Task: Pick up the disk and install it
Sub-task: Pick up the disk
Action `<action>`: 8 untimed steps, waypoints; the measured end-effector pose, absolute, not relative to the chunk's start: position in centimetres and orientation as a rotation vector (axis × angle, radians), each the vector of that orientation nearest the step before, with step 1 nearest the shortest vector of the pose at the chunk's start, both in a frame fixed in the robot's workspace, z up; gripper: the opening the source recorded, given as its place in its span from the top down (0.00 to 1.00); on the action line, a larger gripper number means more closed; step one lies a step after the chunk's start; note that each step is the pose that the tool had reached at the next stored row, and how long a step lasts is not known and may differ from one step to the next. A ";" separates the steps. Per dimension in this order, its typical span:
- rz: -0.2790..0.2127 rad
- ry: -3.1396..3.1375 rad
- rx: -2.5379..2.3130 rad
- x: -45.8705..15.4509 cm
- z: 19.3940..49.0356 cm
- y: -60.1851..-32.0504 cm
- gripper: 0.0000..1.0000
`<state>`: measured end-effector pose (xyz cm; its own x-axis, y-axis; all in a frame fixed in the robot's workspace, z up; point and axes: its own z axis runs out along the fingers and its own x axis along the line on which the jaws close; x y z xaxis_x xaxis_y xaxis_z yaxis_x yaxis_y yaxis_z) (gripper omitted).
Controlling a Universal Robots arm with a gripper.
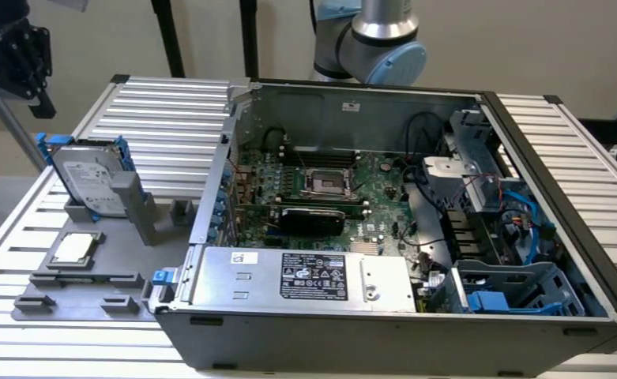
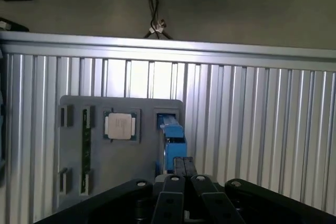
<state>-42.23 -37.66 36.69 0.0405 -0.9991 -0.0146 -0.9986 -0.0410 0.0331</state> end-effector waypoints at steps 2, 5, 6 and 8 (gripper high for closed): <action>-0.058 -2.163 2.253 -42.1 36.4 -37.8 0.89; -0.063 -2.161 2.251 -42.0 36.2 -38.0 0.89; -0.064 -2.161 2.251 -42.0 36.1 -38.1 0.88; -0.064 -2.160 2.250 -41.9 35.9 -38.1 0.82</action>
